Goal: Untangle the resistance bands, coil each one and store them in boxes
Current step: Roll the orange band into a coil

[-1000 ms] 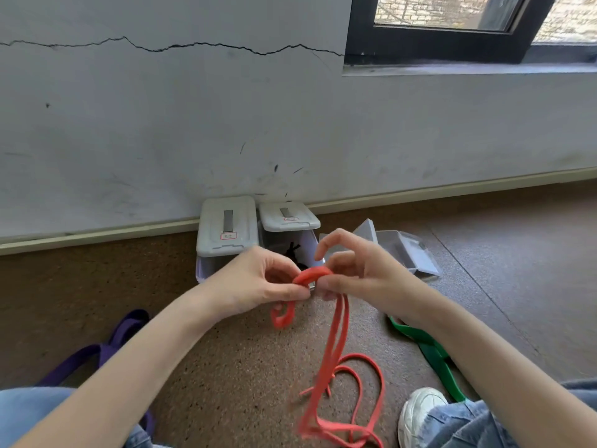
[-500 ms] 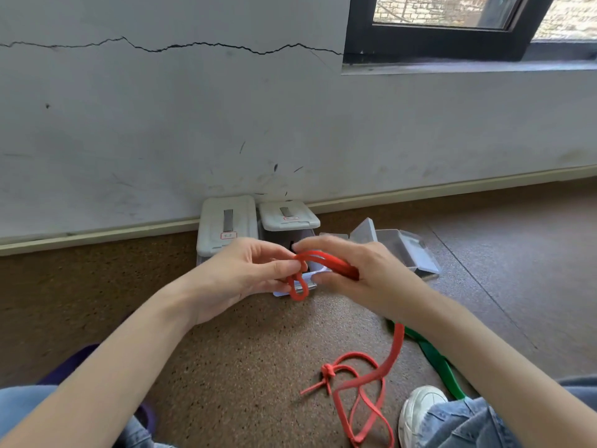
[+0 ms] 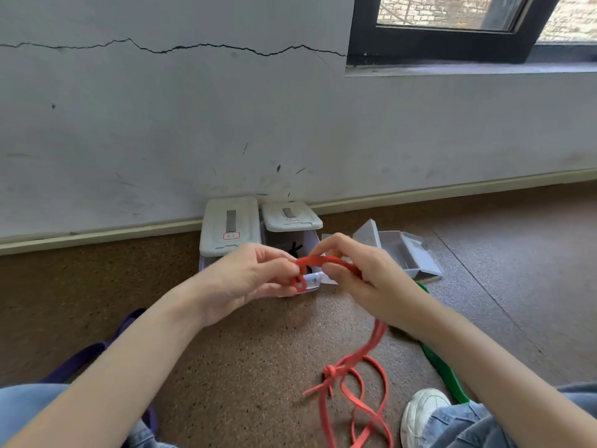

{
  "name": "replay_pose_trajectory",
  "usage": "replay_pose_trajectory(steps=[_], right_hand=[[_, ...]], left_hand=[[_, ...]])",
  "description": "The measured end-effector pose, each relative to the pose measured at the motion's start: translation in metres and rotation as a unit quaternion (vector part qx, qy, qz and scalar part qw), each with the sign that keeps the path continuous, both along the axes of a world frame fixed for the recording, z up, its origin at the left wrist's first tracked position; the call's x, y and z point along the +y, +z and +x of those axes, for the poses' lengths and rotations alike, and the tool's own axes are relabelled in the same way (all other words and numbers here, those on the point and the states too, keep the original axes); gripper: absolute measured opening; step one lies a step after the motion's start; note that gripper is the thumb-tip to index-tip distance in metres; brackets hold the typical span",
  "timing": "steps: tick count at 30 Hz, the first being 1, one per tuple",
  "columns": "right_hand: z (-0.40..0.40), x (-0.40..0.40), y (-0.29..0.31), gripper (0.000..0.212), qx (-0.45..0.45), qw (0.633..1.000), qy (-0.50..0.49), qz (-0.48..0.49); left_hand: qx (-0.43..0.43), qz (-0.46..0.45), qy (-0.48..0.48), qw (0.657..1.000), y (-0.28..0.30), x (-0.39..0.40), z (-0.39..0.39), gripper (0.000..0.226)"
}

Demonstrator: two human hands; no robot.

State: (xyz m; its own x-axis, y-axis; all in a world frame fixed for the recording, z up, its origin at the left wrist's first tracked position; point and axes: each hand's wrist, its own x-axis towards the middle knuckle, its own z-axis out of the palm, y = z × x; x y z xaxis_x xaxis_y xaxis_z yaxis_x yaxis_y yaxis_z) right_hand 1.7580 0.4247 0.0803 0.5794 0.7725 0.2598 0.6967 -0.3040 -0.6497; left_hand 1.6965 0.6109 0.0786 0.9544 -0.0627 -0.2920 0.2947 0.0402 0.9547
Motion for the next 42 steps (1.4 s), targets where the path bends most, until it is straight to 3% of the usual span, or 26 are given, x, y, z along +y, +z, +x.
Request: replay_pose_trajectory(steps=[5, 10, 12, 16, 22, 24, 26, 30, 37, 42], right_hand=[[-0.007, 0.009, -0.004, 0.037, -0.016, 1.000, 0.005, 0.007], [-0.003, 0.005, -0.006, 0.026, -0.059, 0.997, -0.046, 0.035], [-0.002, 0.001, -0.005, 0.022, -0.071, 0.997, -0.024, 0.020], [-0.002, -0.002, -0.005, 0.018, -0.112, 0.991, 0.029, -0.061], [-0.006, 0.000, -0.007, 0.019, -0.138, 0.983, 0.065, -0.101], [-0.005, 0.002, -0.004, 0.024, -0.096, 0.994, 0.035, -0.046], [-0.002, 0.002, 0.000, 0.026, 0.016, 0.999, -0.024, 0.045], [-0.004, 0.008, -0.002, 0.028, 0.170, 0.975, -0.077, 0.123], [-0.017, 0.019, -0.017, 0.035, 0.265, 0.933, -0.107, 0.217], [-0.017, 0.017, -0.019, 0.020, 0.273, 0.930, -0.138, 0.206]], left_hand=[[0.023, -0.087, 0.025, 0.996, -0.002, 0.005, 0.000, 0.014], [0.038, -0.111, -0.004, 0.993, -0.004, 0.002, 0.000, 0.012], [0.039, -0.066, -0.026, 0.997, -0.005, 0.003, 0.000, 0.013], [-0.011, 0.134, -0.102, 0.986, -0.002, 0.006, -0.003, 0.020], [-0.039, 0.181, -0.118, 0.976, -0.004, -0.006, -0.005, 0.013], [-0.060, 0.147, -0.074, 0.984, -0.002, -0.005, -0.005, 0.018], [-0.073, 0.090, -0.003, 0.993, 0.000, -0.001, -0.002, 0.023], [-0.066, -0.012, 0.111, 0.992, 0.000, -0.006, 0.002, 0.026], [-0.068, -0.160, 0.166, 0.971, -0.006, -0.021, 0.003, 0.014], [-0.064, -0.101, 0.148, 0.982, -0.009, -0.021, 0.000, 0.023]])
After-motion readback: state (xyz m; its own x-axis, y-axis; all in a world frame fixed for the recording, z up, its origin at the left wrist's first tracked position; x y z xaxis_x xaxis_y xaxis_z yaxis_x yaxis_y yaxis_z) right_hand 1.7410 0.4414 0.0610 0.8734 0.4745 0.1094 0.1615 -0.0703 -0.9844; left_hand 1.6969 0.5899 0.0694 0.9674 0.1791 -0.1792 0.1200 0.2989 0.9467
